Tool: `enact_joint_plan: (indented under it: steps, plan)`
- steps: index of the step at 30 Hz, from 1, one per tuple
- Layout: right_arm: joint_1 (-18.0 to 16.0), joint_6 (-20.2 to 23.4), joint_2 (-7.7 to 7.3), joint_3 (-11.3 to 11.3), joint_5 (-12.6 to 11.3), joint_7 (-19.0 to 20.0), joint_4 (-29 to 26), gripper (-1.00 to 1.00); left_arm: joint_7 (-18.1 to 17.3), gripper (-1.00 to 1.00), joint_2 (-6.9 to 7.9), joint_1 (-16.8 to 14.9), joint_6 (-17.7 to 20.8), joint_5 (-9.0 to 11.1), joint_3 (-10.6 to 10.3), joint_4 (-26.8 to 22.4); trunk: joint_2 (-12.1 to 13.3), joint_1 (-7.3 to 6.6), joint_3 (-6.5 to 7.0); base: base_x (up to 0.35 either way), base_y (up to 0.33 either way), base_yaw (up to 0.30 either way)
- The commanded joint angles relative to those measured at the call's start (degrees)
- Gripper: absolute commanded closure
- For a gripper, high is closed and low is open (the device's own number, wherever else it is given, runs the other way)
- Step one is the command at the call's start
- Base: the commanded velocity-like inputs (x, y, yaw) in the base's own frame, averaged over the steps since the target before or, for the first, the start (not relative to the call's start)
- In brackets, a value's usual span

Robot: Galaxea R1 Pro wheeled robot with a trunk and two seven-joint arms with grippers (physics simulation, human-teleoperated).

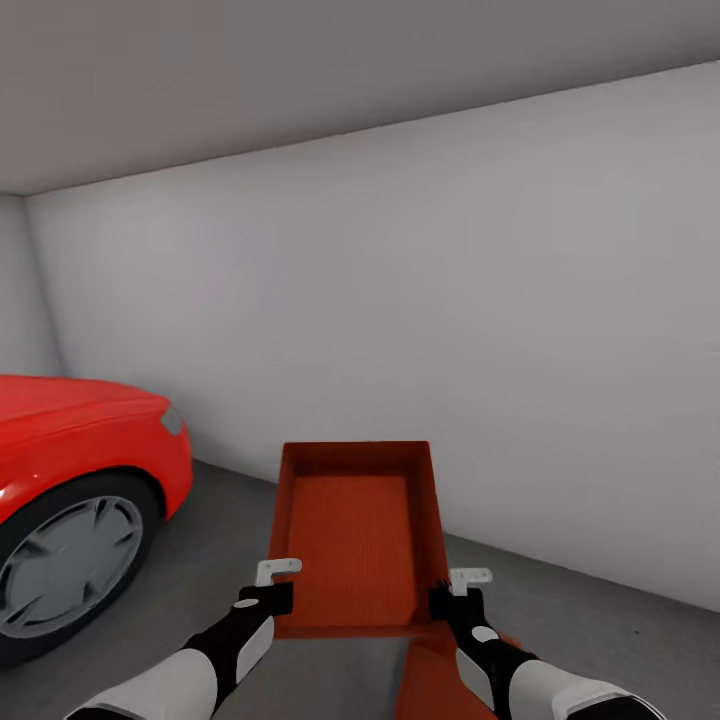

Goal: Move the two storage containers from the living room to the garage. In the garage, place one container on the floor and stack the other container on top of it (either order is fine).

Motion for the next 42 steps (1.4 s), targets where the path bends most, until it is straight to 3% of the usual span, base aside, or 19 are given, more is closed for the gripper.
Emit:
enact_joint_plan:
  steps: [1, 20, 42]
  plan:
    - [-0.02, -0.37, -0.63, -3.12, -2.0, -0.1, 0.23, 1.0, 0.7, 1.0, 1.09, -0.02, -0.63, -0.63, 0.95, -0.27, -0.02, 0.04, -0.01, 0.307, 0.193, -0.282]
    - [-0.02, -0.37, -0.63, -3.13, -1.99, -0.1, 0.23, 1.0, 0.7, 1.0, 1.09, -0.02, -0.63, -0.63, 0.91, -0.48, -0.02, 0.04, -0.01, 0.301, 0.188, -0.282]
    - [-0.02, -0.37, -0.63, -3.12, -2.0, -0.1, 0.23, 1.0, 0.7, 1.0, 1.09, -0.02, -0.7, -0.63, 0.91, -0.57, -0.02, 0.04, -0.01, 0.015, 0.009, -0.282]
